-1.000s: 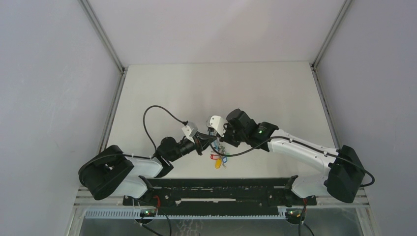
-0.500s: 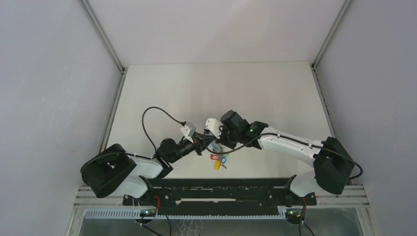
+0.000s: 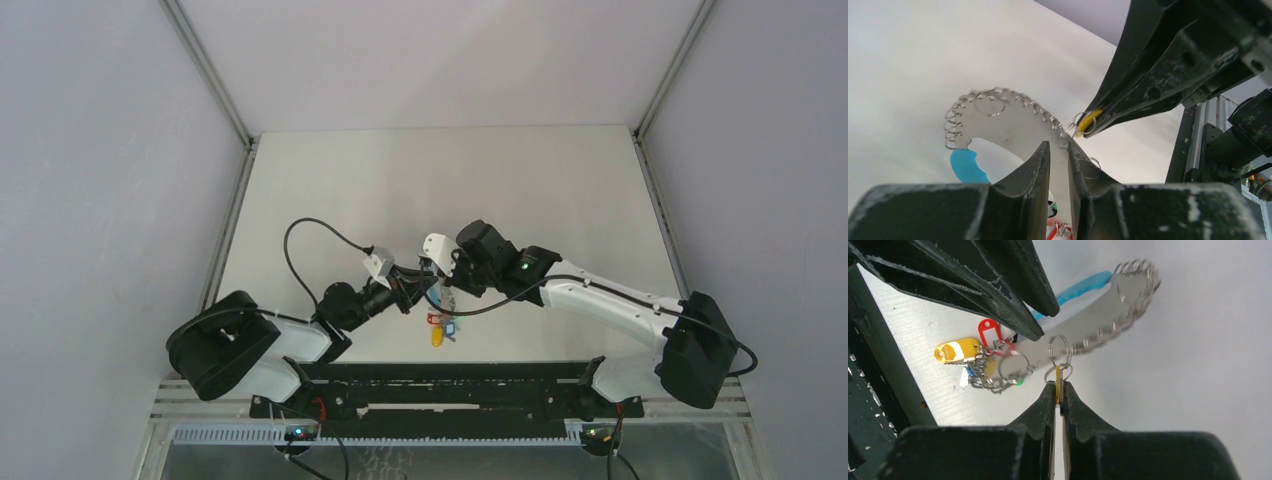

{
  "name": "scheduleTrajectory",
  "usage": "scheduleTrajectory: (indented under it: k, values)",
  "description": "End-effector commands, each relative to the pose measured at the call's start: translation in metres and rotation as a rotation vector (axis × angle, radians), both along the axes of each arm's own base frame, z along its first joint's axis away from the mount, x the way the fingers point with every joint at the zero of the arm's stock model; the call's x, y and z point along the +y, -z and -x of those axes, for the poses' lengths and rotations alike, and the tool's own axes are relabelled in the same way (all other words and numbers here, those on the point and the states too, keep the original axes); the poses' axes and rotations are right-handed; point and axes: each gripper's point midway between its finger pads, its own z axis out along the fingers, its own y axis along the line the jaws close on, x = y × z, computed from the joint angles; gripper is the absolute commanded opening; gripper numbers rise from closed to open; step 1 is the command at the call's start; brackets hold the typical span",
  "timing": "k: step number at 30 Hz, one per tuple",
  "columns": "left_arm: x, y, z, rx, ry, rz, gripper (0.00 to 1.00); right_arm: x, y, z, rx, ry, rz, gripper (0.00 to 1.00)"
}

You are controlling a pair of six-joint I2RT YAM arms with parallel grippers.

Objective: Put the keys on the keyring

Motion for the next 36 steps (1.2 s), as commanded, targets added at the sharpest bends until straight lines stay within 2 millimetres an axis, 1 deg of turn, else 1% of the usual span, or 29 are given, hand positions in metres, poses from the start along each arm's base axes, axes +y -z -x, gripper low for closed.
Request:
scheduleTrajectory:
  k: [1, 13, 18, 24, 28, 32, 36]
  values:
    - [-0.002, -0.02, 0.0, -0.061, 0.017, 0.055, 0.26, 0.007, -0.04, -0.01, -0.106, -0.006, -0.062, 0.0]
    - [-0.021, -0.025, 0.018, -0.111, 0.171, 0.038, 0.39, 0.011, -0.045, -0.01, -0.129, -0.033, -0.064, 0.0]
    - [-0.026, -0.027, 0.014, -0.136, 0.177, 0.014, 0.41, 0.014, -0.048, -0.006, -0.132, -0.056, -0.068, 0.0]
    - [-0.029, -0.022, 0.008, -0.154, 0.174, -0.038, 0.41, 0.018, -0.048, 0.0, -0.128, -0.087, -0.07, 0.0]
    - [-0.029, -0.018, 0.005, -0.163, 0.173, -0.066, 0.37, 0.02, -0.05, 0.004, -0.13, -0.104, -0.075, 0.0]
    - [-0.031, -0.015, 0.009, -0.171, 0.204, -0.077, 0.31, 0.021, -0.051, 0.007, -0.128, -0.116, -0.081, 0.0]
    - [-0.032, -0.014, 0.011, -0.174, 0.22, -0.079, 0.18, 0.022, -0.053, 0.008, -0.13, -0.123, -0.087, 0.0]
